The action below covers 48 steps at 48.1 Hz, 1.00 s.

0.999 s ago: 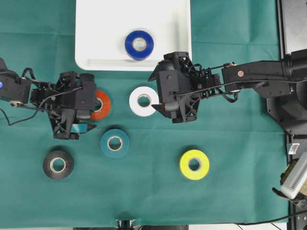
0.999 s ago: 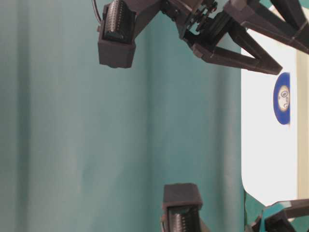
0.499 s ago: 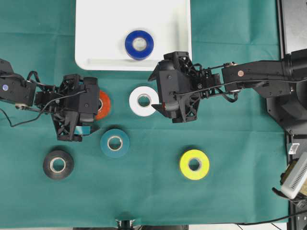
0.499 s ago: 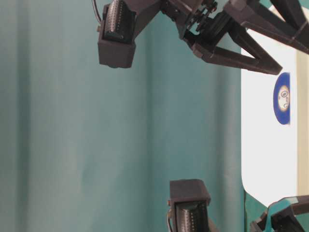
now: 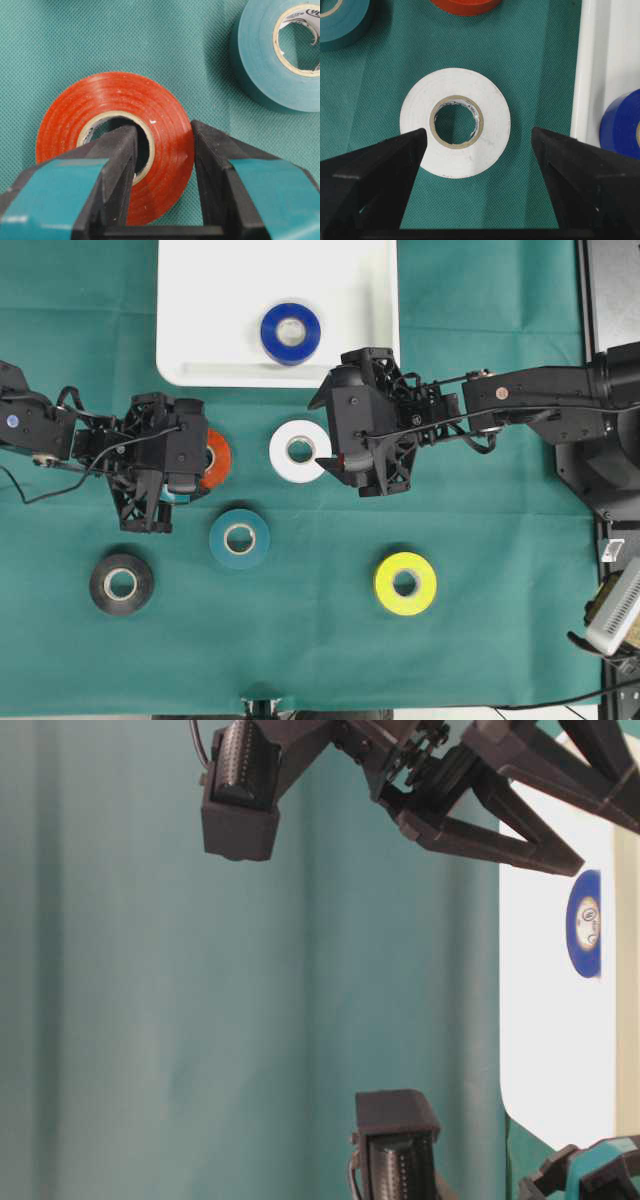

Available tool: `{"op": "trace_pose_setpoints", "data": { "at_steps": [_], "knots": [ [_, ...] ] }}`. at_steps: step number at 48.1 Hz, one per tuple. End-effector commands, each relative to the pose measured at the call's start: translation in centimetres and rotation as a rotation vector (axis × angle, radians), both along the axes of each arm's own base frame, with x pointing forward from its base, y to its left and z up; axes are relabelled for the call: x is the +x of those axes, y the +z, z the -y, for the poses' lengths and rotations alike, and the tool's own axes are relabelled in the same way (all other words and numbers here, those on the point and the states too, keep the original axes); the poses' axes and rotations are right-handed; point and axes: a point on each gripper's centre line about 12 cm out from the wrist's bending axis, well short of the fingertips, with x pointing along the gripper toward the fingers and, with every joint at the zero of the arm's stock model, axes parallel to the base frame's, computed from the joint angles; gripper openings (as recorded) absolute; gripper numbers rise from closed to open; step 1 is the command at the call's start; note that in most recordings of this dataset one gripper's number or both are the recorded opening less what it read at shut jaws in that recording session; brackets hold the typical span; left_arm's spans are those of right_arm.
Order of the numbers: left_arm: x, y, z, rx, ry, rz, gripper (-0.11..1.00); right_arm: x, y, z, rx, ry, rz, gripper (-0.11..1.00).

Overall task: Put the tape alternately from left to right into the white case.
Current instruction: 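Lower the left gripper onto the red tape roll and grasp it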

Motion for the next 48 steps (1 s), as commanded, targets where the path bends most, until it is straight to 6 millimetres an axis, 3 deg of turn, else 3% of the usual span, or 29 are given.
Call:
{"op": "trace_pose_setpoints", "data": {
  "at_steps": [1, 10, 33, 48],
  "knots": [
    [0.1, 0.7, 0.2, -0.004, -0.003, 0.02, 0.31, 0.2, 1.2, -0.1, 0.003, 0.003, 0.043, 0.83],
    [0.3, 1.5, 0.3, -0.006, -0.004, 0.03, 0.31, 0.2, 1.2, -0.1, 0.002, 0.004, 0.043, 0.83],
    [-0.1, 7.0, 0.8, -0.015, -0.025, 0.092, 0.27, 0.0, 1.0, 0.0, 0.003, 0.002, 0.036, 0.83],
    [0.1, 8.7, 0.2, -0.008, -0.017, 0.1, 0.27, -0.1, 0.9, -0.1, 0.005, 0.006, 0.041, 0.83]
  ]
}}
